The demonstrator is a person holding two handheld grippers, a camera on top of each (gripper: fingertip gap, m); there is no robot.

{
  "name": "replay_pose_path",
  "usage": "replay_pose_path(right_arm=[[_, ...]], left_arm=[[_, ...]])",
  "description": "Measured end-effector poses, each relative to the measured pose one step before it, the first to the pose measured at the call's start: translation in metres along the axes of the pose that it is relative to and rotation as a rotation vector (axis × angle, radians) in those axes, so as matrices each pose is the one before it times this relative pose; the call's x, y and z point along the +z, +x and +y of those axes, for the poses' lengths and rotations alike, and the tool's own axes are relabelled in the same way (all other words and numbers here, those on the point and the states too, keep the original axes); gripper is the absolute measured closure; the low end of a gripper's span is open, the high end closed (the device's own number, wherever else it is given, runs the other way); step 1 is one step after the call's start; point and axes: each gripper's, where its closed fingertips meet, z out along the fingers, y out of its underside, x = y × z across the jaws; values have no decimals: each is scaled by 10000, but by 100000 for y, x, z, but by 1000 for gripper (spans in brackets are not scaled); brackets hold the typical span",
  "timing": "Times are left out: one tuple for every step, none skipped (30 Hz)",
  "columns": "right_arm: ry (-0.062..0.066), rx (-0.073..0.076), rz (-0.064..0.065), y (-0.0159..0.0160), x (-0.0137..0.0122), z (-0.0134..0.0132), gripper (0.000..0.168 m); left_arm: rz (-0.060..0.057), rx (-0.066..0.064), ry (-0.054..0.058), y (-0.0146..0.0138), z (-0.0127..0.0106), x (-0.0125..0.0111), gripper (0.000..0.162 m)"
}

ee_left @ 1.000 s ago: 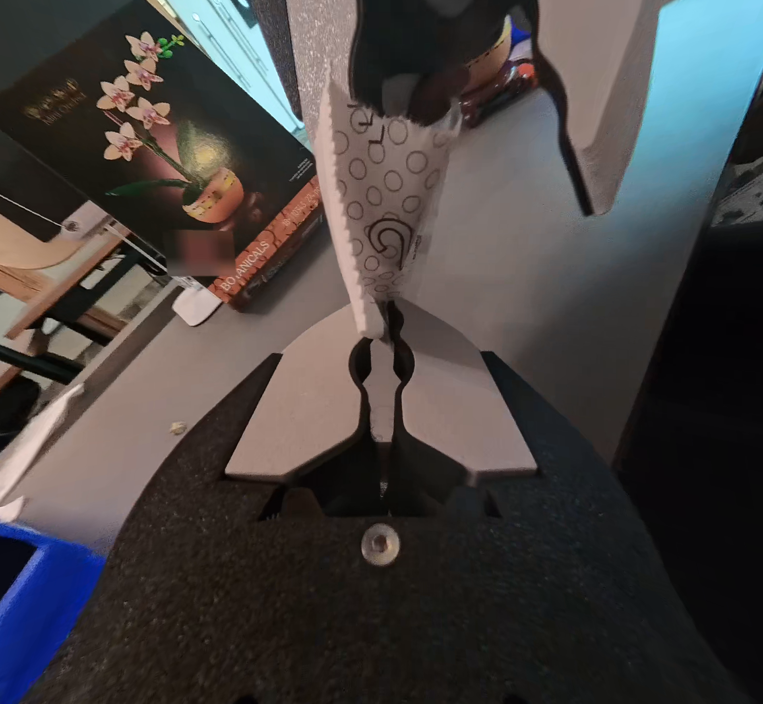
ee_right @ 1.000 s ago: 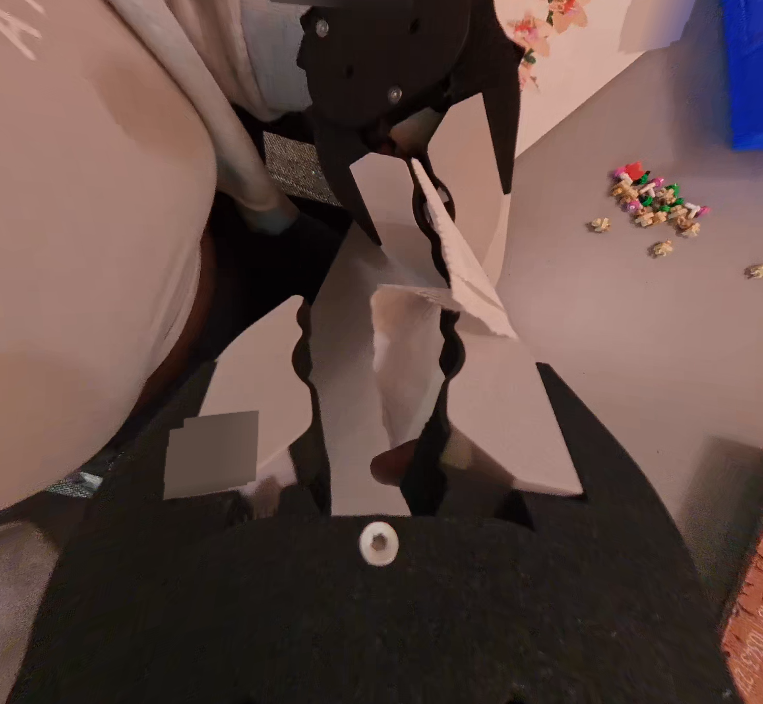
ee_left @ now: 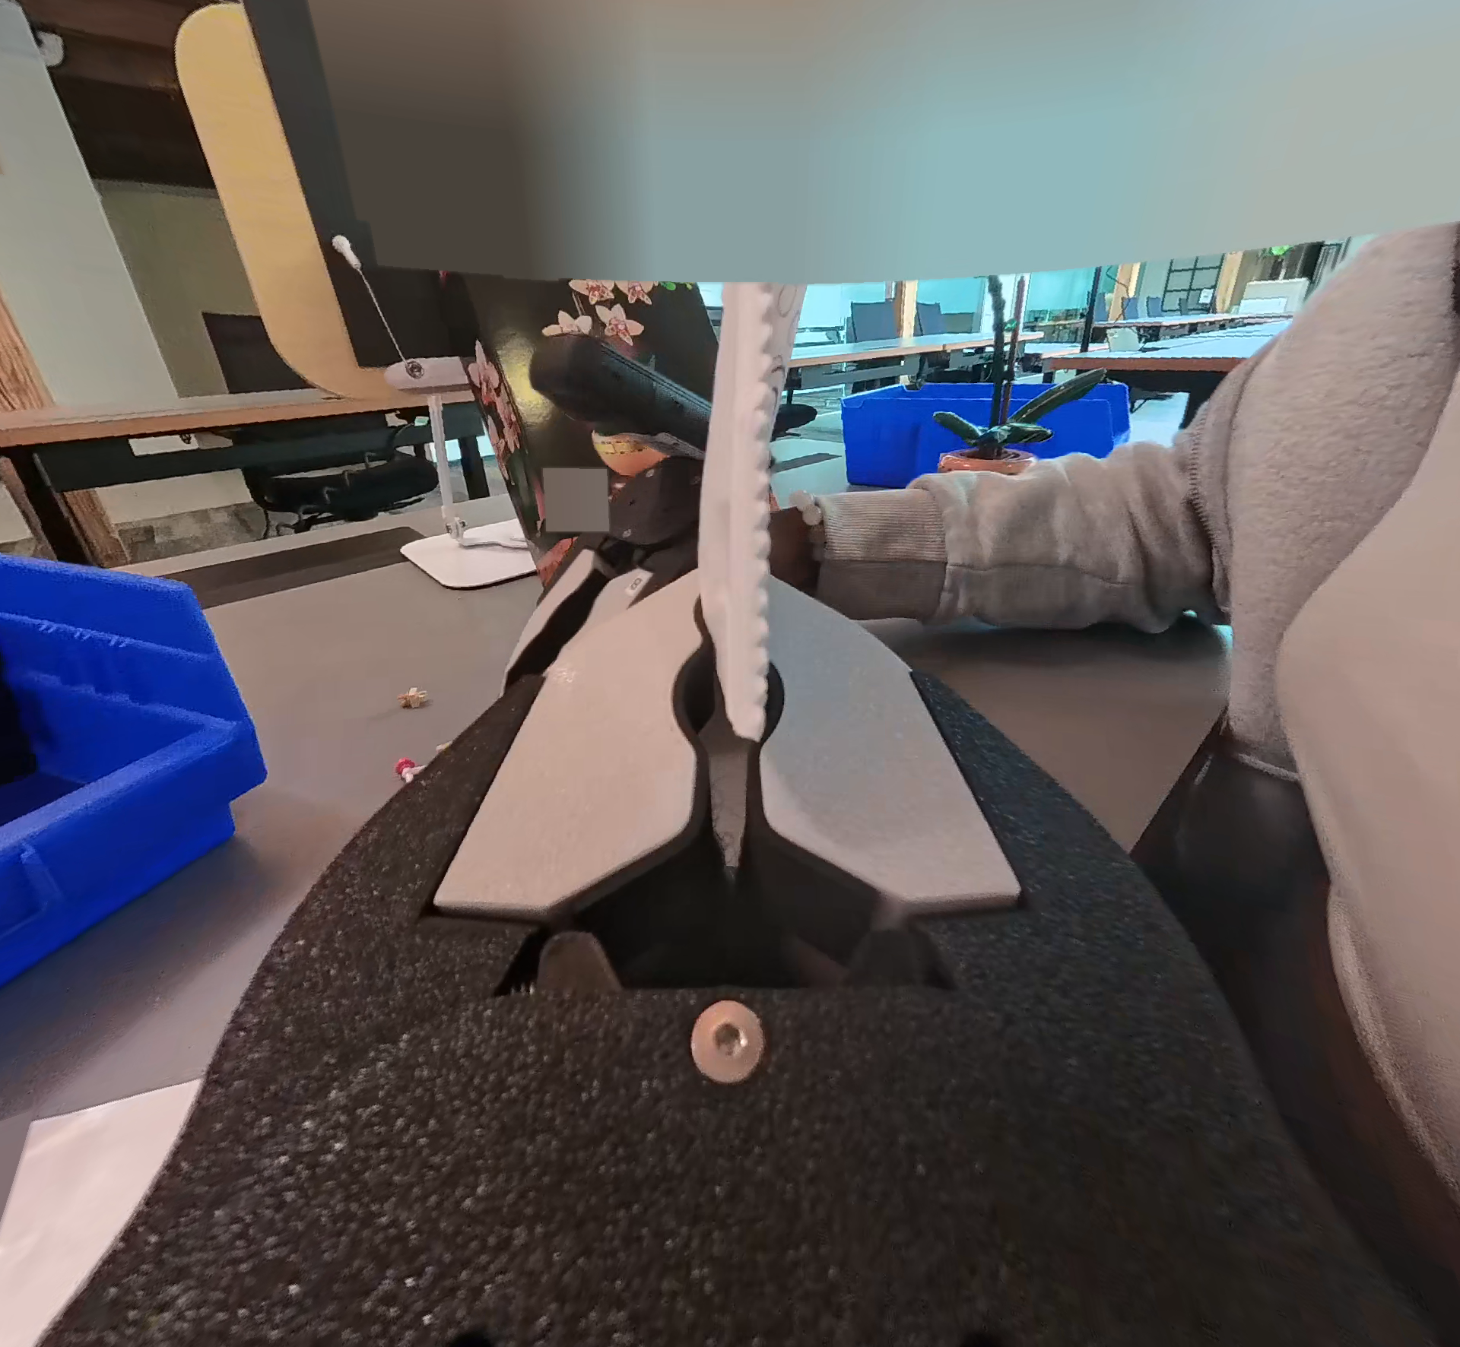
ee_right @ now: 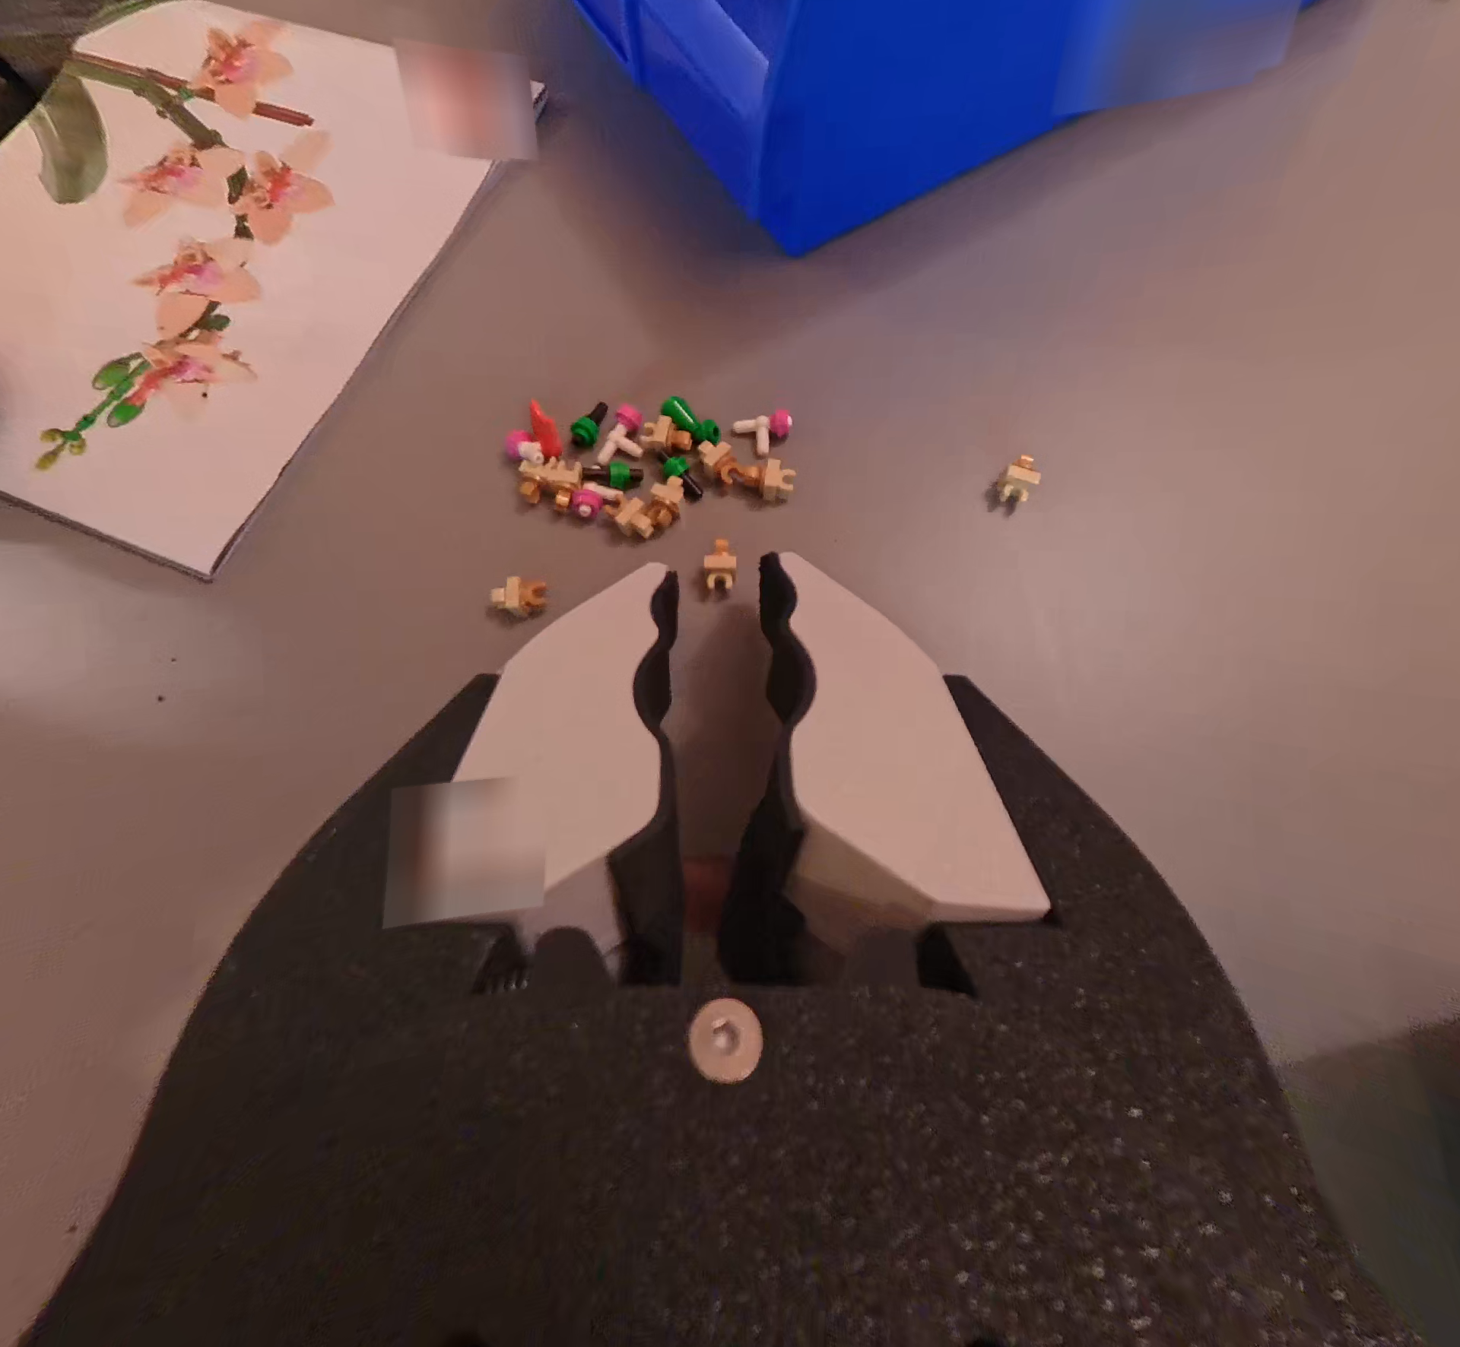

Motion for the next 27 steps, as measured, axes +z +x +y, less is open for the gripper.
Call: replay_pose_path(right_arm=[[-65, 48, -33, 107, 321, 7, 148], [-124, -10, 14, 99, 185, 95, 148], [-54, -57, -9, 73, 186, 43, 148], [-132, 19, -18, 68, 172, 92, 149], [-142, 23, 23, 129, 147, 126, 152], [-80, -20, -20, 29, 134, 30, 157], [-17, -36, -54, -89, 67, 9, 160], [-1, -34, 4, -18, 13, -8, 161], [3, -31, 8, -9, -6, -8, 161], [-3, -16, 1, 15, -33, 30, 161], [-21, -23, 10, 26, -69, 48, 161], [-39, -56, 42, 46, -130, 101, 161], [-31, -58, 35, 29, -150, 114, 161], [-3, -13, 11, -36, -127, 115, 161], [22, 13, -23, -73, -106, 106, 161], [33, 21, -15, -55, -80, 75, 161], [21, 26, 21, -17, -64, 55, 161], [0, 6, 5, -32, -70, 49, 161], [-1, -15, -27, -87, -78, 57, 161], [-7, -16, -5, -79, -106, 47, 161], [5, -10, 52, 25, -119, 22, 161], [2, 4, 58, 49, -90, -16, 161], [3, -14, 38, 58, -74, -44, 161], [45, -26, 65, 115, -26, -115, 161], [31, -5, 93, 160, 84, -134, 161], [2, 8, 68, 151, 149, -129, 161], [23, 25, 22, 86, 221, -192, 161]], left_arm=[[8, 7, 0, -34, 111, -13, 161], [-4, 6, 3, -52, 99, 4, 161], [1, -9, 12, -28, 57, 10, 161], [10, -6, 24, 2, 20, 20, 161], [4, 3, 38, 9, -18, 31, 161], [0, 2, 35, -20, -47, 13, 161], [12, 3, 14, -2, -6, 19, 161], [-6, 1, -6, -46, 14, 30, 161], [-42, -5, -17, -93, 38, 11, 161], [-20, -4, -21, -47, 51, -3, 161], [-9, -7, -7, -28, 30, -7, 161], [-32, -12, 12, -30, -7, -7, 161], [-22, -13, 22, -7, -22, -5, 161], [-10, -20, 25, 10, -33, 12, 161], [-27, -29, 26, -21, -39, 47, 161], [-33, -32, 17, -35, -6, 42, 161], [-15, -14, -6, -5, 6, 41, 161], [-13, 14, -21, 21, 39, 60, 161], [-21, 29, -16, 38, 9, 54, 161], [0, 28, -9, 80, -21, 66, 161], [17, 15, -7, 92, -9, 89, 161], [14, 8, -7, 88, -1, 80, 161], [16, 9, -16, 57, 1, 60, 161], [19, 18, -34, 94, 3, 60, 161], [7, 34, -37, 97, -6, 53, 161], [9, 44, -26, 101, -21, 55, 161], [23, 39, -15, 128, -67, 62, 161]])
